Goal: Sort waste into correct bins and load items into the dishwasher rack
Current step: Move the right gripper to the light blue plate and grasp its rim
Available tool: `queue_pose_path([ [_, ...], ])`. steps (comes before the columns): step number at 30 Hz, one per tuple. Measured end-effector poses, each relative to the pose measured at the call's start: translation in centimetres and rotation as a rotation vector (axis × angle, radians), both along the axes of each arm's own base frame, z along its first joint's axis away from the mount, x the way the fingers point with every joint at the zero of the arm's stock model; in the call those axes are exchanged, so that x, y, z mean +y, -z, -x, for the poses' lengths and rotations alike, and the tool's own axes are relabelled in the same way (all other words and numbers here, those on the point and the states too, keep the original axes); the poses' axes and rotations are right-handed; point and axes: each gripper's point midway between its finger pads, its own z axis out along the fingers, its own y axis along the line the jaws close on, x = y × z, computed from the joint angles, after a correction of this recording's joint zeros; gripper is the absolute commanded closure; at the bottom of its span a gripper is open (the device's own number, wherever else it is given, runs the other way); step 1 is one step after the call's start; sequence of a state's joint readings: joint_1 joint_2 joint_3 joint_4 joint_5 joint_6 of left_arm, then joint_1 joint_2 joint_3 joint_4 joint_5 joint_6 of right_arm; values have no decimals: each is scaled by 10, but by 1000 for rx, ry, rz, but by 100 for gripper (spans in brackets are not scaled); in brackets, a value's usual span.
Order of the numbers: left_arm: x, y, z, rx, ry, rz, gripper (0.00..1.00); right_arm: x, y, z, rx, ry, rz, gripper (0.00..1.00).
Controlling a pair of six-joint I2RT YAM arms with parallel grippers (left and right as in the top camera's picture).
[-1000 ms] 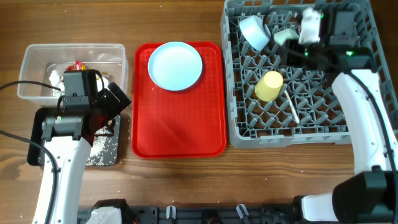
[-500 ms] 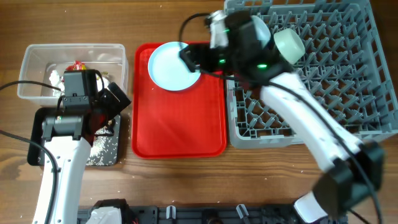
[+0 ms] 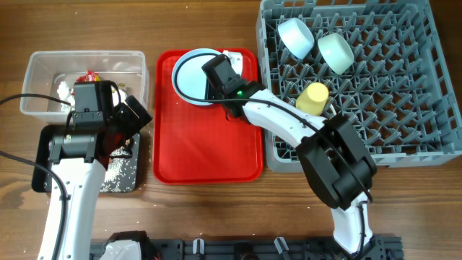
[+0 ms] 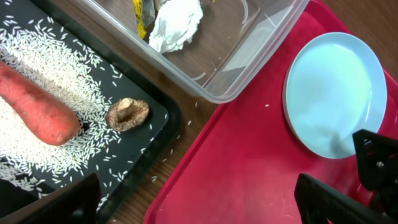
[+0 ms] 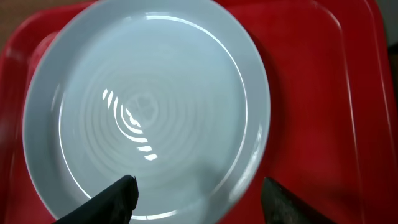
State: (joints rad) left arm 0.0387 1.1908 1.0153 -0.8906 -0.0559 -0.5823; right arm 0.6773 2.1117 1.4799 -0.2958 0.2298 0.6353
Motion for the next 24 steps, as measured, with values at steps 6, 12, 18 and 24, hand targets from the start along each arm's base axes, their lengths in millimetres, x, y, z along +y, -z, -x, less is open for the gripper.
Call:
queue_pose_path([
  [6,0,0,0,0,0,0,0,-2,-4,-15,-72,50,0,42],
  [12,0,0,0,0,0,0,0,-16,-11,-25,-131,146,25,42],
  [18,0,0,0,0,0,0,0,-18,14,-28,-122,159,56,45],
  [24,0,0,0,0,0,0,0,-22,36,-33,-110,178,54,64],
])
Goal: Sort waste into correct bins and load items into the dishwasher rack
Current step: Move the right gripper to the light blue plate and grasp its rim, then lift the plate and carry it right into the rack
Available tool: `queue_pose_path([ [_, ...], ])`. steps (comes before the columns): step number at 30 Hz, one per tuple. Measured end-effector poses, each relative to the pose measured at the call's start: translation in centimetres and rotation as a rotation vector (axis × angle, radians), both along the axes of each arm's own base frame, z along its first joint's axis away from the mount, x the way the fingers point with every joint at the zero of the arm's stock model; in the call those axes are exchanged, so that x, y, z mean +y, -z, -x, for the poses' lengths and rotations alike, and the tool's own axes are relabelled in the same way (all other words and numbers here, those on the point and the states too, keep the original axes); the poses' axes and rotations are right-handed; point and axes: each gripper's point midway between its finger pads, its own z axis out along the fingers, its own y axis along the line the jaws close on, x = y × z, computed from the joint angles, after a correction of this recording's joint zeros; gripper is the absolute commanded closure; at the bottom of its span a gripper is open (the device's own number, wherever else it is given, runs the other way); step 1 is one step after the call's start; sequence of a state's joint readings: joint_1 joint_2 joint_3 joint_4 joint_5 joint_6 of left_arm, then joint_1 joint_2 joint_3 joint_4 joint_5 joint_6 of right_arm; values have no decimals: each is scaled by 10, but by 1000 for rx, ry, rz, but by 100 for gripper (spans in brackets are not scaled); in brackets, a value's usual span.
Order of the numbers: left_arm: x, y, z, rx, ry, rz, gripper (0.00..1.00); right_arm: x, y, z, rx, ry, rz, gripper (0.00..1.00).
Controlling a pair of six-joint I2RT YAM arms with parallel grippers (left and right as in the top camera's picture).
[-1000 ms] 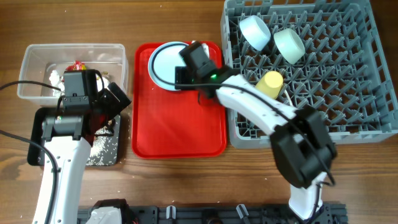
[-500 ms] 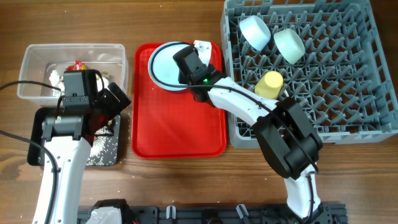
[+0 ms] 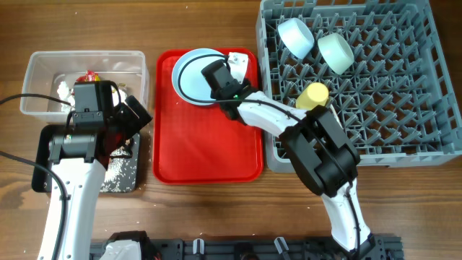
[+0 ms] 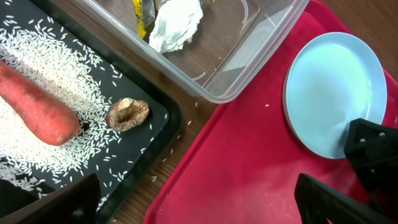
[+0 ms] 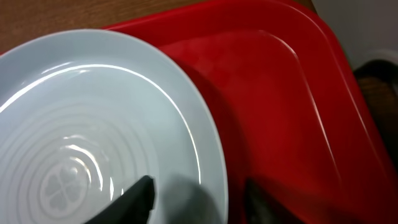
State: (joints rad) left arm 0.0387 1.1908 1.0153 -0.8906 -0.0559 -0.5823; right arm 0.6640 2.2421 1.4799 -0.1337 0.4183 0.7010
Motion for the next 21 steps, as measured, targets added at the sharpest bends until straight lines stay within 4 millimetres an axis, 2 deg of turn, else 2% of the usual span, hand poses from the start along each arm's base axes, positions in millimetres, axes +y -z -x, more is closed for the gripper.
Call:
queue_pose_path([
  [3,0,0,0,0,0,0,0,-3,5,-8,-1,2,-30,78],
  [6,0,0,0,0,0,0,0,-6,5,-11,5,8,-46,85],
  [11,0,0,0,0,0,0,0,-7,6,-11,7,8,-49,88],
  [12,0,0,0,0,0,0,0,-7,6,-11,7,8,-49,96],
  [21,0,0,0,0,0,0,0,-3,4,-13,0,-21,-50,96],
])
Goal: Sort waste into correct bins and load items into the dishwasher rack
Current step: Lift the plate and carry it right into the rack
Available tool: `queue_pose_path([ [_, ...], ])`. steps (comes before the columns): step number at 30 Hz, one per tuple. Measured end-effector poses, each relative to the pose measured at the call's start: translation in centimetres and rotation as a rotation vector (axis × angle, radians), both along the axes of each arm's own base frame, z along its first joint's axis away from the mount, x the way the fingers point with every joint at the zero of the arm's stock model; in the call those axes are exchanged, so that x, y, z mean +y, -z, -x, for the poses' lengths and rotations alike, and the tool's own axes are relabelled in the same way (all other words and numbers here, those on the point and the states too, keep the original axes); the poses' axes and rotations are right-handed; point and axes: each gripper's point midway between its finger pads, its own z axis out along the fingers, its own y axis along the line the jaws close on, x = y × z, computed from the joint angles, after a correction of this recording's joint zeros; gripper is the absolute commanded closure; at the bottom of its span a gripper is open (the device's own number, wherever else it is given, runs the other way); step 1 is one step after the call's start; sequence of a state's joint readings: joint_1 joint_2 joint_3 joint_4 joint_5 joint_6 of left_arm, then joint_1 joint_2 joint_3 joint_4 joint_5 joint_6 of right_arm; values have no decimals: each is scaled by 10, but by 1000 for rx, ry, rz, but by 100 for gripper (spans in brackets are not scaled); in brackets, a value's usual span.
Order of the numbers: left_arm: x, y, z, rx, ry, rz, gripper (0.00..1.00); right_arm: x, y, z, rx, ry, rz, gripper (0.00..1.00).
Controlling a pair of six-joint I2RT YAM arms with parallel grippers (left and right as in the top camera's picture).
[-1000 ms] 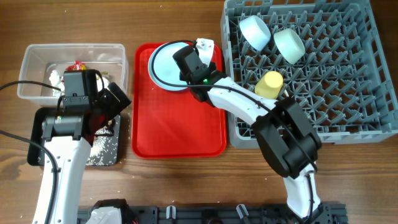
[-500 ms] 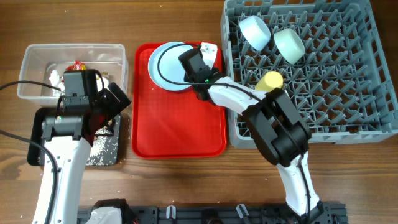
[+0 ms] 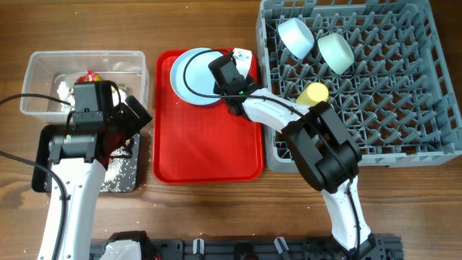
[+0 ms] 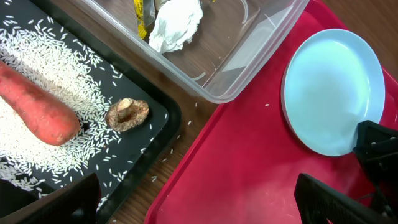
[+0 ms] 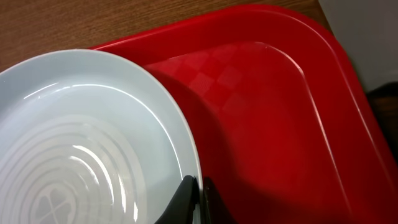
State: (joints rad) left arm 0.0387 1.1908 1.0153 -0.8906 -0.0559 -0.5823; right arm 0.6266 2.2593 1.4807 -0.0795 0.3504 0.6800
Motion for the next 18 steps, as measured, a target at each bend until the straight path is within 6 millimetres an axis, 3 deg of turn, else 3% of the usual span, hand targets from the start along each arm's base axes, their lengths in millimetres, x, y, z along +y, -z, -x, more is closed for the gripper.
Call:
queue_pose_path([
  [3,0,0,0,0,0,0,0,1,-5,0,-8,-20,12,96],
  [6,0,0,0,0,0,0,0,3,-26,-2,-39,-67,36,96],
  [7,0,0,0,0,0,0,0,3,-53,-2,-74,-105,56,96],
  [10,0,0,0,0,0,0,0,0,-96,2,-123,-143,71,96],
  [12,0,0,0,0,0,0,0,-7,-137,9,-163,-156,86,96],
  [14,0,0,0,0,0,0,0,-21,-177,16,-215,-136,106,96],
  [18,0,0,0,0,0,0,0,-81,-238,31,-278,-25,259,96],
])
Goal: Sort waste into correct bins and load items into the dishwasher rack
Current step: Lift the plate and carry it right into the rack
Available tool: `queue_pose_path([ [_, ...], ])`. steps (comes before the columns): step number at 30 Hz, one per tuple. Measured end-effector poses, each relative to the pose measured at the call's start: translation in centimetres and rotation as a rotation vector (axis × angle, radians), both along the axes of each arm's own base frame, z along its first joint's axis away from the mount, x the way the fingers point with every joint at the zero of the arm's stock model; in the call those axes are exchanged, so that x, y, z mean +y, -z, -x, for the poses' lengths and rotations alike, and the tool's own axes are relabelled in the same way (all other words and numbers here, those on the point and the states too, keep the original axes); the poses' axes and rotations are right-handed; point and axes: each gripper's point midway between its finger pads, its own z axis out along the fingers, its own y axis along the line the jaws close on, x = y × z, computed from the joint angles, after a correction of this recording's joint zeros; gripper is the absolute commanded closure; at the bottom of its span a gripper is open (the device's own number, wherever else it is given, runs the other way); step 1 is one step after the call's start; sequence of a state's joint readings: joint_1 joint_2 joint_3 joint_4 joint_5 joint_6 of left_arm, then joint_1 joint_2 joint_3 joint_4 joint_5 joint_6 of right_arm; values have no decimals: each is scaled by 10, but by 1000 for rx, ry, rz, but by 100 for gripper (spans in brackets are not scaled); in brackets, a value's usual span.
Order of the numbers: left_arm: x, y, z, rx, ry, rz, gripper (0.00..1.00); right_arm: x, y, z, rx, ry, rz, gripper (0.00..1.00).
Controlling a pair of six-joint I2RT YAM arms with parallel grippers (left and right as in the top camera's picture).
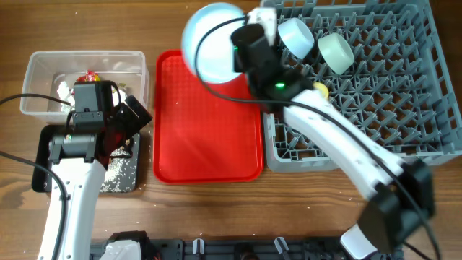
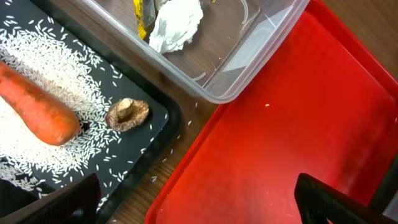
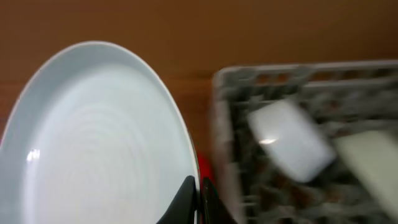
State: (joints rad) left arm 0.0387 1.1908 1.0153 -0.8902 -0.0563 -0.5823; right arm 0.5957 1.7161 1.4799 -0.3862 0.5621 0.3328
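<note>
A pale blue plate [image 1: 209, 42] hangs high above the red tray [image 1: 208, 137], near the left edge of the grey dishwasher rack [image 1: 375, 94]. My right gripper [image 1: 242, 45] is shut on the plate's rim; in the right wrist view the plate [image 3: 93, 137] fills the left half, with the fingertips [image 3: 189, 198] pinching its edge. My left gripper [image 2: 199, 205] stands open over the tray's left edge, beside the black tray [image 2: 50, 124] of rice with a carrot [image 2: 34, 112] and a mushroom [image 2: 126, 114].
A clear plastic bin [image 1: 83, 79] with crumpled paper and wrappers sits at the far left. The rack holds two upturned bowls [image 1: 296, 36] and a yellow cup [image 1: 317, 90]. The red tray is bare.
My right gripper, shut on the plate's rim on the tray, has lifted the plate off the tray and now holds it high beside the rack's left corner. The left arm has not moved.
My right gripper hovered open over the plate on the red tray. It then stood lower, at the plate's right rim, and afterwards was shut on that rim. Now the plate is up in the air by the rack. My left arm stayed still throughout.
</note>
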Motion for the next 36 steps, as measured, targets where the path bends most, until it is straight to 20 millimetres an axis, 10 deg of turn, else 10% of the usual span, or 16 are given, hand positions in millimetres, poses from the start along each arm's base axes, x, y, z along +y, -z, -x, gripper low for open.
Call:
queue_pose_path([
  [8,0,0,0,0,0,0,0,-203,-68,26,-1,452,402,96],
  [14,0,0,0,0,0,0,0,-292,-69,38,140,556,575,96],
  [27,0,0,0,0,0,0,0,-327,-7,11,413,212,773,96],
  [36,0,0,0,0,0,0,0,-326,34,33,637,82,828,96],
])
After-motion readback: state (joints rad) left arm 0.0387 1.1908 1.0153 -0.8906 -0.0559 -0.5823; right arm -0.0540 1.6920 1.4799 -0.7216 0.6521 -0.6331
